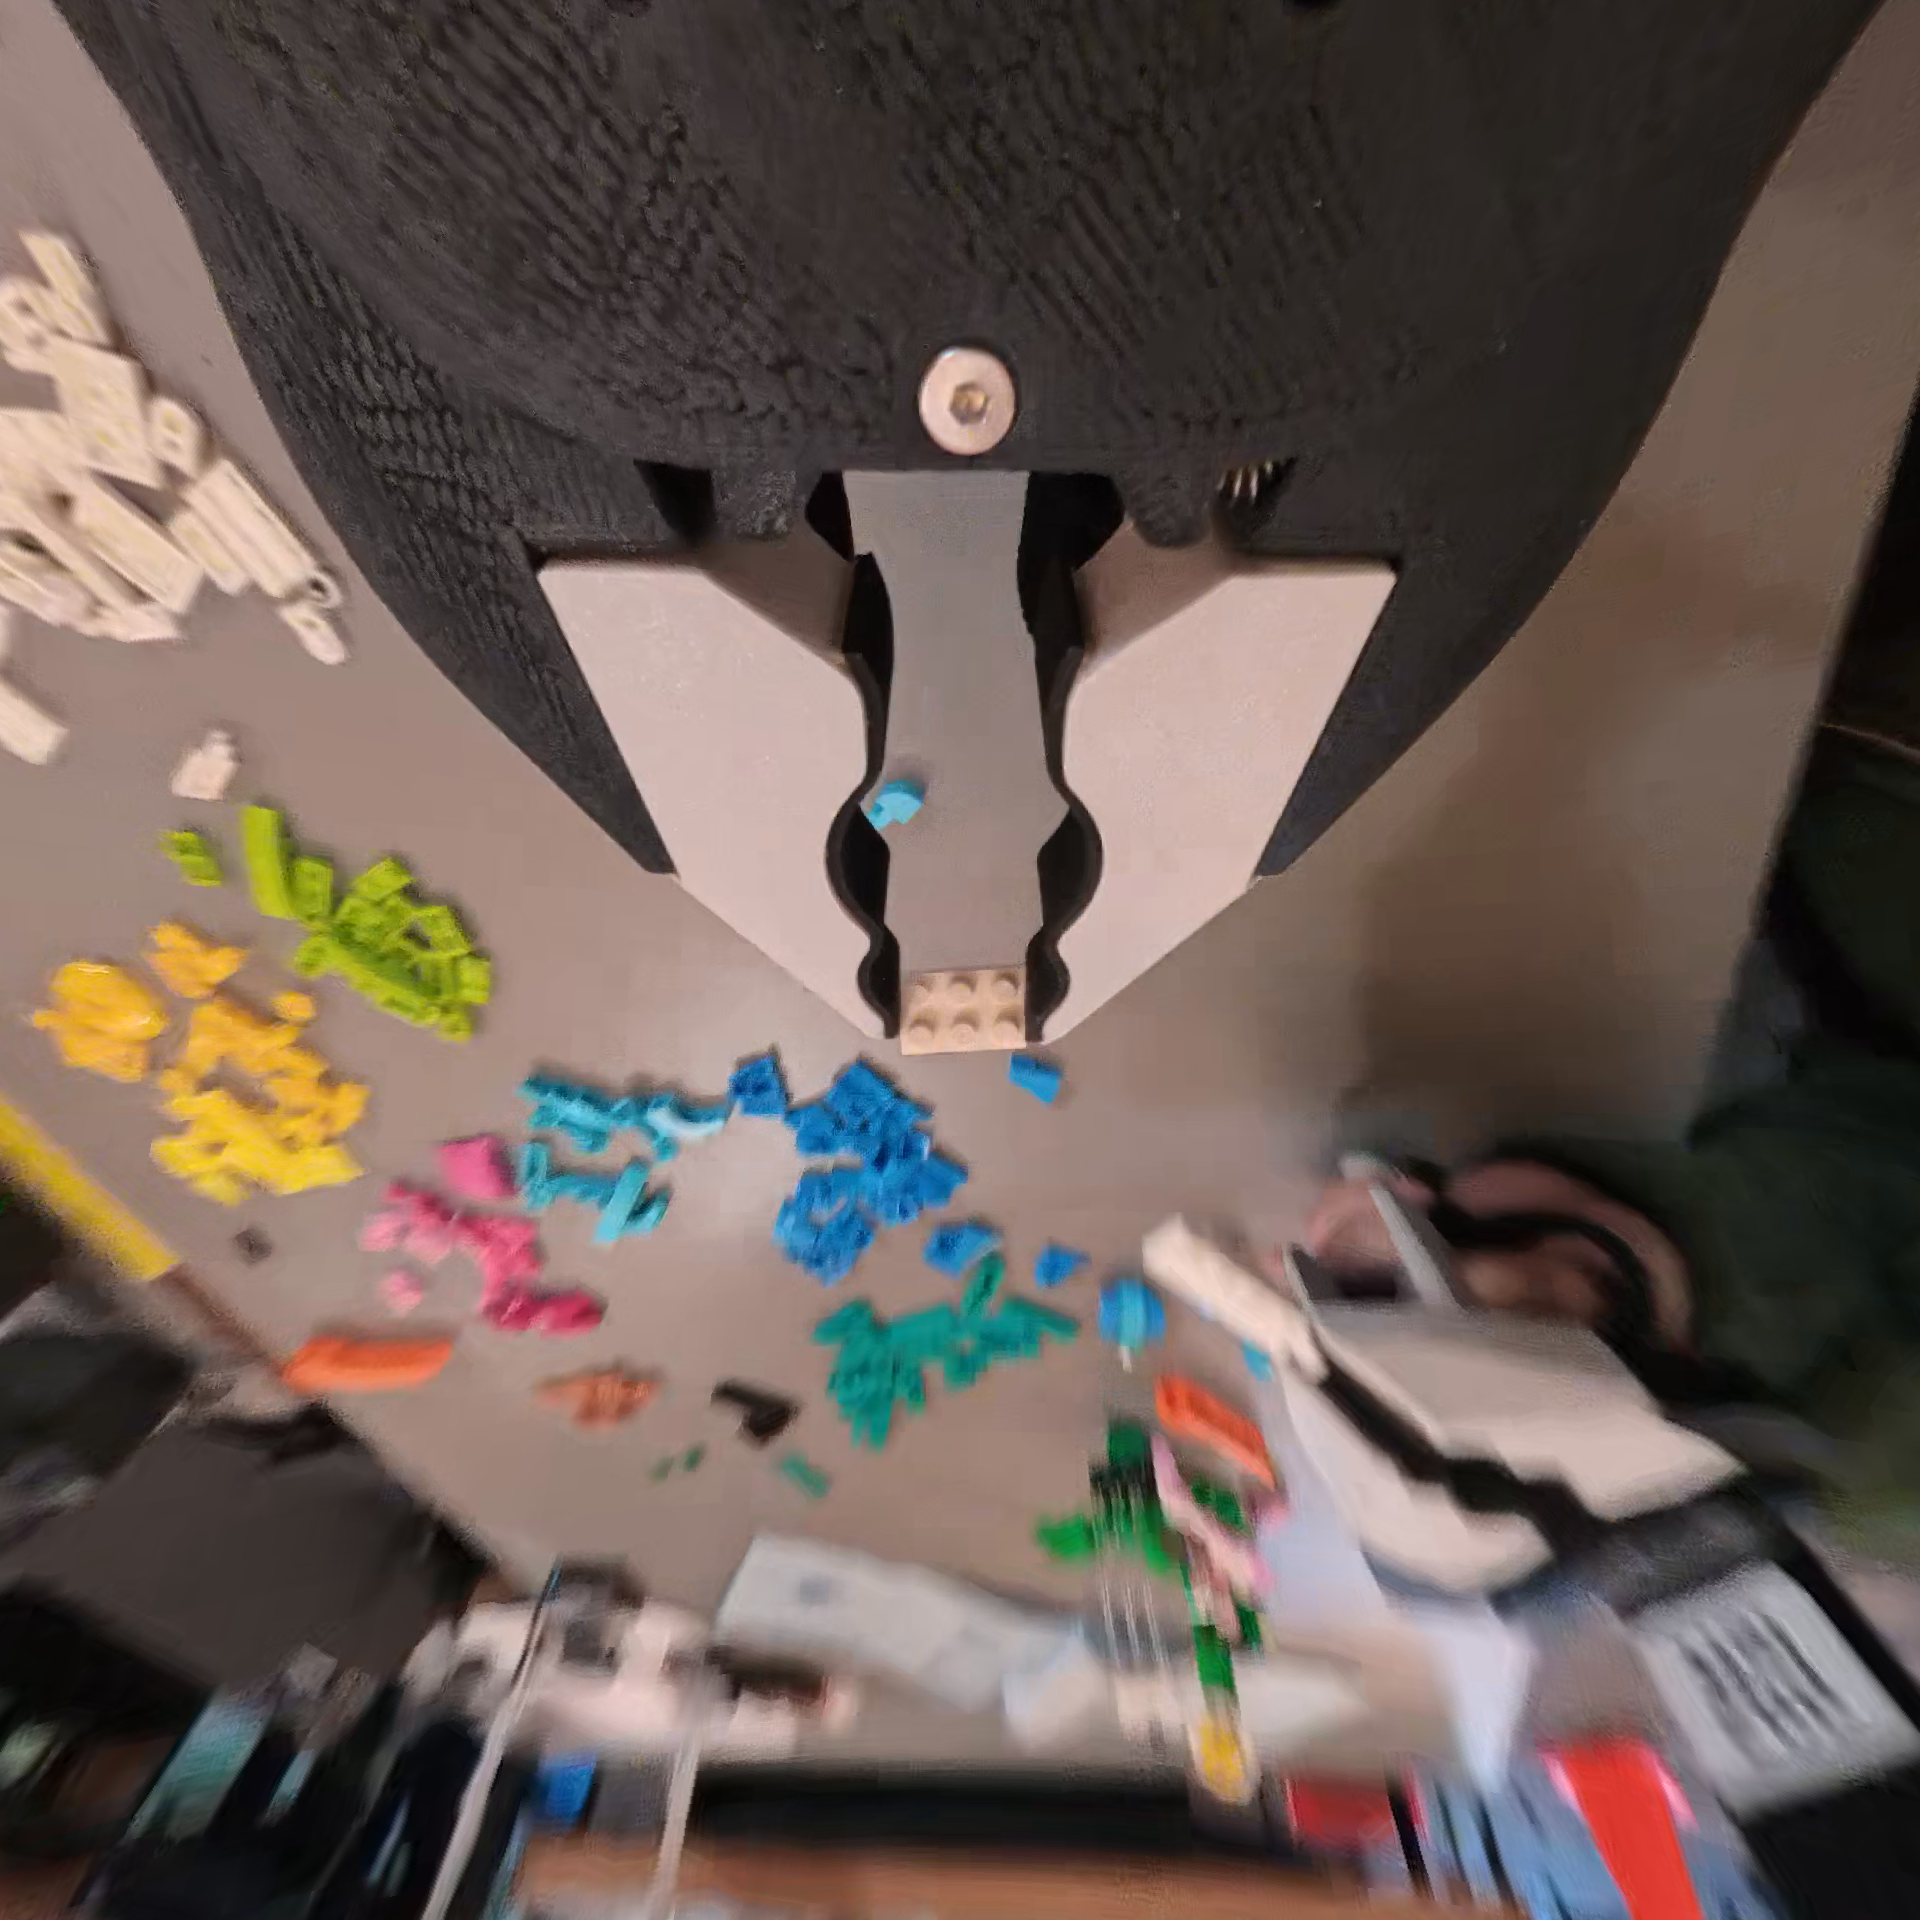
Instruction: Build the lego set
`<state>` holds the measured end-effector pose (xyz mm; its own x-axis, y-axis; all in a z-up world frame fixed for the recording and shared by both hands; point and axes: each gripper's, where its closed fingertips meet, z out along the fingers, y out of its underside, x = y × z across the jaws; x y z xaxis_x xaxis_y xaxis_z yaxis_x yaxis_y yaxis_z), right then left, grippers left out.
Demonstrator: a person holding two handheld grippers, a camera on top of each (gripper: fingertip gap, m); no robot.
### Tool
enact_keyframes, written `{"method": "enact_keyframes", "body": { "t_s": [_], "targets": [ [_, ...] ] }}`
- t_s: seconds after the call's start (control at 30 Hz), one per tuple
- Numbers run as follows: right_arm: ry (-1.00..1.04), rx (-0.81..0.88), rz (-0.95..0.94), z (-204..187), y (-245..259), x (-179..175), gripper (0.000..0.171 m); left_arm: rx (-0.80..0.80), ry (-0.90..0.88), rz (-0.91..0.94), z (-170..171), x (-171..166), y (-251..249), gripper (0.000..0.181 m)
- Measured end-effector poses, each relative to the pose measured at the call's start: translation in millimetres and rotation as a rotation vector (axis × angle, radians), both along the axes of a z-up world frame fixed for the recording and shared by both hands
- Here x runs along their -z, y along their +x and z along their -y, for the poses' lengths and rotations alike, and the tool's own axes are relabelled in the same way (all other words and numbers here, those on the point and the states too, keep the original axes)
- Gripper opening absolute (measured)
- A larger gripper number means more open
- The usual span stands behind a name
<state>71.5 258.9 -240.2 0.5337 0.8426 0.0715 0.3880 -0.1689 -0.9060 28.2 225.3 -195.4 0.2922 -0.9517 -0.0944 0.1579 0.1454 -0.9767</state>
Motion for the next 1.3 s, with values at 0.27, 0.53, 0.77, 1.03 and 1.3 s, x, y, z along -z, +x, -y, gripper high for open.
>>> {"method": "enact_keyframes", "body": {
  "t_s": [0.27, 0.53, 0.77, 1.03, 1.3],
  "targets": [
    [0.056, -0.298, -0.105, 74.9, -9.6, -53.1, 0.022, 0.194, 0.029, -0.08, 32.4, 9.8, 17.3, 0.0],
    [-0.002, -0.345, 0.081, 79.0, -11.6, -34.9, 0.022, 0.287, 0.027, -0.076, 45.5, 9.5, 19.0, 0.0],
    [-0.014, -0.373, 0.109, 81.1, -14.6, -33.8, 0.022, 0.313, 0.024, -0.065, 48.8, 8.0, 18.3, 0.0],
    [-0.005, -0.392, 0.112, 83.4, -16.3, -33.7, 0.022, 0.321, 0.026, -0.048, 49.9, 6.1, 16.9, 0.0],
    [0.004, -0.39, 0.103, 81.1, -18.2, -37.5, 0.022, 0.316, 0.018, -0.017, 48.2, 2.1, 14.4, 0.0]
  ]
}}
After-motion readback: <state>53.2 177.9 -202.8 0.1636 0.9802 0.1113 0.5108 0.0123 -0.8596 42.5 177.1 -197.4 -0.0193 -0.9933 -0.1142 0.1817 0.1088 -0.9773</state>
